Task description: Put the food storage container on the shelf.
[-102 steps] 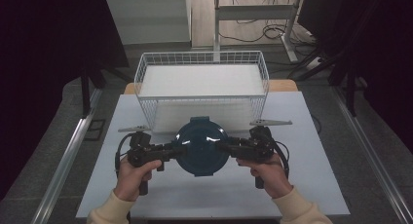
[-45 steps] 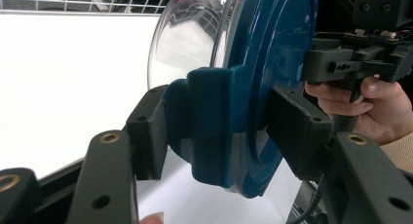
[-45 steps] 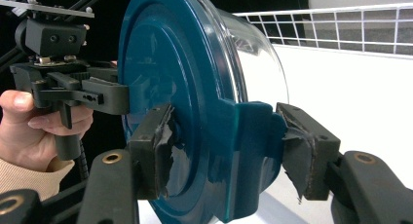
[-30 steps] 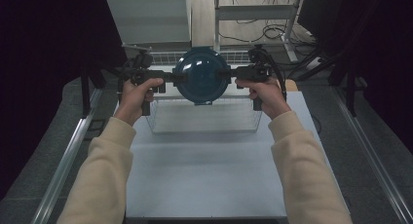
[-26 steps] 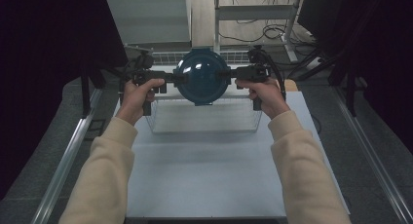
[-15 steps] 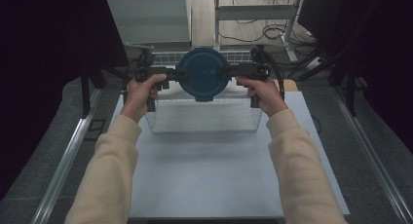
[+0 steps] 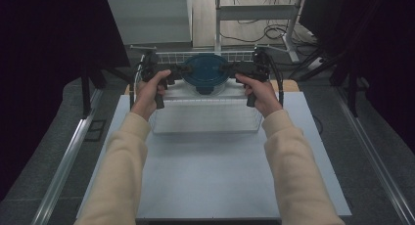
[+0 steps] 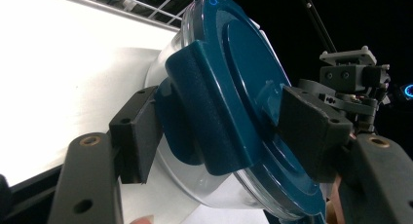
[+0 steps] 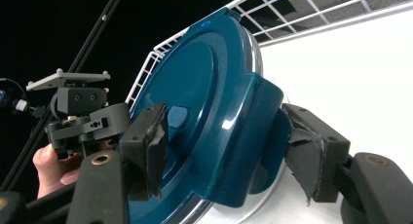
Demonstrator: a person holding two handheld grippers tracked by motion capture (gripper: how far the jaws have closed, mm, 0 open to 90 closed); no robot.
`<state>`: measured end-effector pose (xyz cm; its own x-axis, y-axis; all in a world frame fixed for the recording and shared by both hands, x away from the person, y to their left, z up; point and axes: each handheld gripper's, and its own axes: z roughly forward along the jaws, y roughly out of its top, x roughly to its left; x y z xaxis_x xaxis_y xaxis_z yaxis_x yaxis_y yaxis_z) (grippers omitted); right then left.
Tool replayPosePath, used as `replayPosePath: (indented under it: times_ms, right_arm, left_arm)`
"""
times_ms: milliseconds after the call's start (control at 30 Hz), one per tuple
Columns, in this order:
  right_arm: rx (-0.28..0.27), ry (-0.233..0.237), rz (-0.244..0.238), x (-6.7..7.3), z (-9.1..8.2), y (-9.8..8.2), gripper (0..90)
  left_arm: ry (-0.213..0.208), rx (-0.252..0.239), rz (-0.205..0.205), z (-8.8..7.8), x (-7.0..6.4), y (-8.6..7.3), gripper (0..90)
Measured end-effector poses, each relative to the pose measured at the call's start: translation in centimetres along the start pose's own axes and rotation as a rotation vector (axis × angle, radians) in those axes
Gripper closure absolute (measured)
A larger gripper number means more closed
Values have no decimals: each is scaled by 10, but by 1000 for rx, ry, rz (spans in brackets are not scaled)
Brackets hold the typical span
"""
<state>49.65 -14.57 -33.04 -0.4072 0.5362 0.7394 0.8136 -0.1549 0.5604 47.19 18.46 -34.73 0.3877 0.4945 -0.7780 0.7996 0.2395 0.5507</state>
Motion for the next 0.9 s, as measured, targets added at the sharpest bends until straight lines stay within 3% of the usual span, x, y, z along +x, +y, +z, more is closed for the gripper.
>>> replayPosePath:
  times_ms: [100,167,267,367,433,467,500,533,633,667,700,733,767,800,833,867,900]
  right_arm:
    - [-9,-5,-4,0,0,-1,353]
    - [-13,-19,-26,3,0,-4,315]
    - [-56,-97,-107,18,-2,-10,164]
    - [-84,-121,-151,28,-8,-12,127]
    - [-99,-140,-192,34,-15,-14,117]
    - [-97,-146,-227,36,-25,-15,117]
    - [-97,-146,-227,36,-25,-15,117]
    - [-104,-155,-269,34,-35,-18,122]
    - [-96,-143,-299,31,-45,-23,131]
    - [-85,-142,-336,29,-54,-30,142]
    - [-81,-146,-357,29,-59,-34,147]
    - [-78,-145,-378,29,-64,-39,151]
    - [-78,-145,-378,29,-64,-39,151]
    - [-75,-151,-419,30,-74,-50,158]
    - [-75,-151,-419,30,-74,-50,158]
    - [-67,-151,-457,31,-83,-62,168]
    - [-63,-144,-473,31,-87,-69,175]
  left_arm:
    - [4,-7,5,1,-1,-1,324]
    - [33,-20,27,1,-4,-2,305]
    - [67,-48,55,-4,-10,-3,197]
    - [82,-56,80,-10,-15,-5,175]
    - [114,-60,117,-18,-20,-8,166]
    - [129,-67,154,-26,-25,-12,165]
    - [129,-67,154,-26,-25,-12,166]
    - [128,-65,181,-35,-29,-18,167]
    - [143,-59,211,-43,-32,-27,168]
    - [156,-66,237,-49,-35,-35,171]
    - [156,-66,237,-49,-35,-35,172]
    - [171,-55,275,-56,-38,-45,172]
    - [171,-55,275,-56,-38,-45,172]
    - [184,-50,333,-62,-43,-58,172]
    - [184,-50,333,-62,-43,-58,174]
    - [188,-41,368,-67,-46,-73,174]
    - [184,-39,377,-69,-47,-81,174]
